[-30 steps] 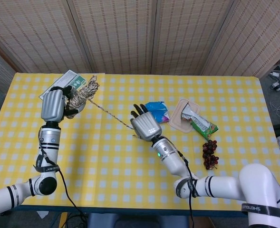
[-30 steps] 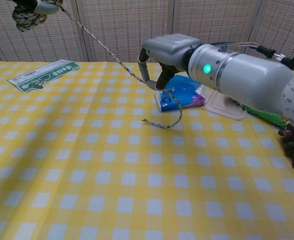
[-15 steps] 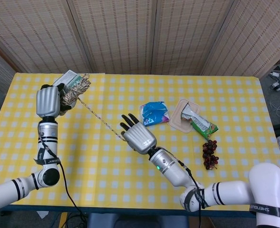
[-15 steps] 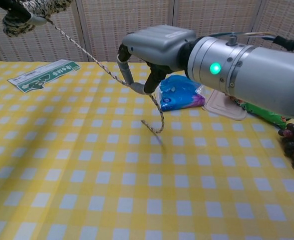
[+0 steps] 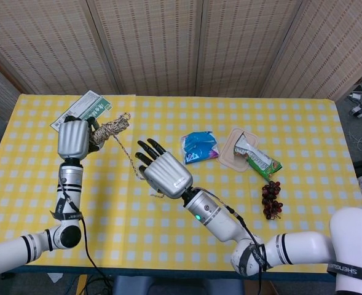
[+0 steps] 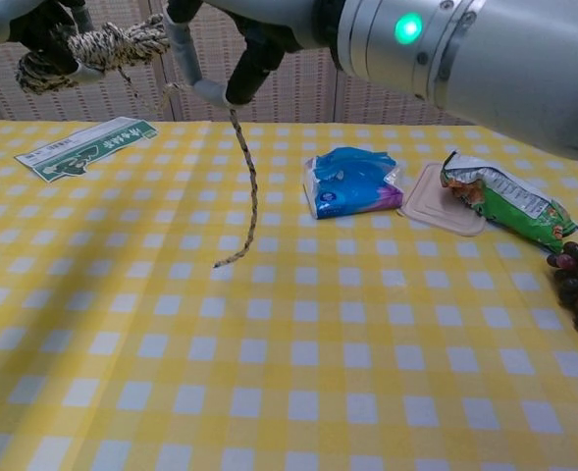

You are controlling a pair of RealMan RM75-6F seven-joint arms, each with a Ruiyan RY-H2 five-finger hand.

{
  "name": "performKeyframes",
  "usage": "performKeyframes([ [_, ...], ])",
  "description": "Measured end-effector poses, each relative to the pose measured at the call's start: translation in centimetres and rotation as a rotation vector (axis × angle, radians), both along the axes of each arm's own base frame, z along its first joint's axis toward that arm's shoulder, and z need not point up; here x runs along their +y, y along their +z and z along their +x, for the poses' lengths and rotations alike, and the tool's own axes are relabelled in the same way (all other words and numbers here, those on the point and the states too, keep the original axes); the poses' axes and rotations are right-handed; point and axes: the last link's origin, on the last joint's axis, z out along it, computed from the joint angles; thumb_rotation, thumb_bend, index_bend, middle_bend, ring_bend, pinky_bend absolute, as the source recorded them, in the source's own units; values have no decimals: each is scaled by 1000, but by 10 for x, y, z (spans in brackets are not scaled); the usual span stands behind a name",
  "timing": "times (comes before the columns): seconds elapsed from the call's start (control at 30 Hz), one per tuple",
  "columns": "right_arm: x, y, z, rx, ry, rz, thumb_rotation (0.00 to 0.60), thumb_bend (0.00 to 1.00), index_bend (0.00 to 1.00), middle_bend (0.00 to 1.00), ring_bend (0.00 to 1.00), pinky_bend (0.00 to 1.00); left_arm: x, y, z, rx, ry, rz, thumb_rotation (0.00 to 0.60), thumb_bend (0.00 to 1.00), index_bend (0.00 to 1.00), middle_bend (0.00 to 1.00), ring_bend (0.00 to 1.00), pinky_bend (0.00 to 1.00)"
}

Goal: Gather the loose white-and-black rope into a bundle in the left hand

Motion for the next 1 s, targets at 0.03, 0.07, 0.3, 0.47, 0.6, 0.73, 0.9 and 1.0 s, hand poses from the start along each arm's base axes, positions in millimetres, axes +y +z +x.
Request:
performKeyframes([
  [0.03,-2,3,5,-16,3,-1,600,513,602,241,44,76,-3,-3,2,6,-13,-7,598,250,678,707,492,267],
  [0.07,-3,5,9,-28,4,-3,600,514,602,241,44,76,-4,-5,3,10,-24,-13,599,250,678,708,492,266],
  [0.3,-17,9,29,-100,-36,25,600,522,602,241,44,76,-24,-25,17,-2,-116,-75,600,250,678,708,492,263],
  [0.47,-27,4,38,-129,-60,39,600,522,602,241,44,76,-38,-35,29,-83,-169,-130,600,249,678,708,492,263],
  [0.6,-35,3,42,-153,-79,40,600,522,602,241,44,76,-48,-39,38,-111,-227,-153,600,250,679,708,491,259],
  [0.73,-45,6,42,-180,-105,32,600,522,602,241,44,76,-58,-44,43,-128,-275,-174,600,250,679,709,490,257],
  [0.9,-54,11,39,-198,-131,16,600,522,602,241,44,76,-65,-48,45,-162,-306,-192,600,250,679,709,490,256],
  [1.0,-60,14,36,-209,-147,10,600,522,602,241,44,76,-68,-50,46,-190,-325,-199,600,250,680,709,489,256],
])
